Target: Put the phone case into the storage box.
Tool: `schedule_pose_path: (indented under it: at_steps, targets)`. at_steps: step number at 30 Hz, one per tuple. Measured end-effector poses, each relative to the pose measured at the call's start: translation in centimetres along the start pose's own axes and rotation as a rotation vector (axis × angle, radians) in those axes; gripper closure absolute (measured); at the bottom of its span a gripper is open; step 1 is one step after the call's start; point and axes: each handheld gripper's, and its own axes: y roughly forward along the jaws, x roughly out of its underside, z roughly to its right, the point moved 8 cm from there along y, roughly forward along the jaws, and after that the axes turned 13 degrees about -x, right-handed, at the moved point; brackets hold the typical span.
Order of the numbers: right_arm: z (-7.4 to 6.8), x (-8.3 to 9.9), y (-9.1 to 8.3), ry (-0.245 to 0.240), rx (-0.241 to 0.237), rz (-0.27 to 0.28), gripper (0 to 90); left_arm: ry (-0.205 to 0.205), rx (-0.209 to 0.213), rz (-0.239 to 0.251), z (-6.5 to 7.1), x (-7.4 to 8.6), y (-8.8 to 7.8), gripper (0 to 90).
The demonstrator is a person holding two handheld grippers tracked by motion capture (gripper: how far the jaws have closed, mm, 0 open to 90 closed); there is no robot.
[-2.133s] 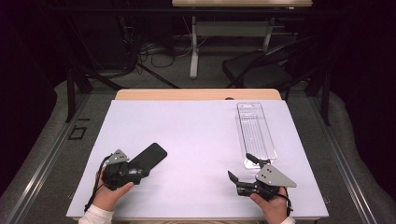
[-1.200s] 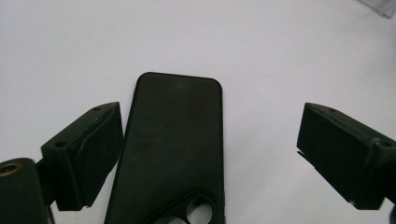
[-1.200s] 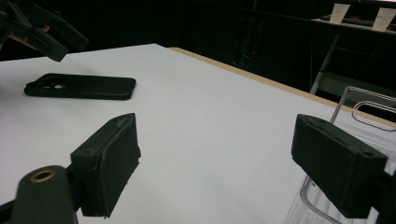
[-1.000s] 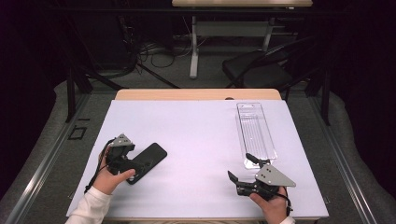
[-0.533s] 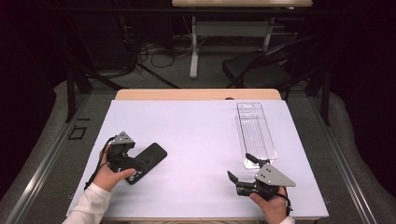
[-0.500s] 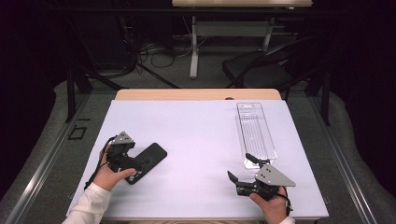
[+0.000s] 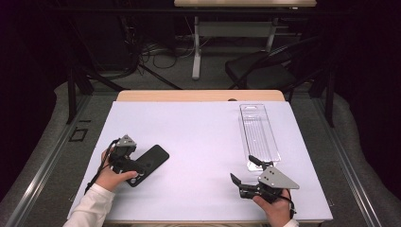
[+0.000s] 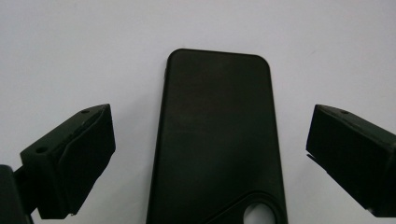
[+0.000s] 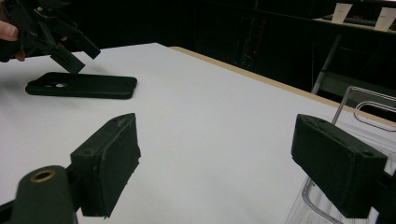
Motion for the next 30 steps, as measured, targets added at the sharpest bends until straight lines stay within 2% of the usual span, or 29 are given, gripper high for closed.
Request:
schedule_pose_path:
  at_steps: [5,19,30]
  targets:
    - [0.0,0.0,0.0,-0.002,-0.002,-0.001,14.2,0.005,0.008,-0.03,0.0,0.4,0.3,1.6]
    - [-0.1,0.1,0.1,0.008,-0.007,0.0,14.2,0.064,0.001,-0.072,1.0,1.0,1.8,1.6]
    - [-0.1,0.1,0.1,0.004,-0.009,0.0,14.2,0.08,-0.029,-0.089,1.3,1.5,2.3,1.7]
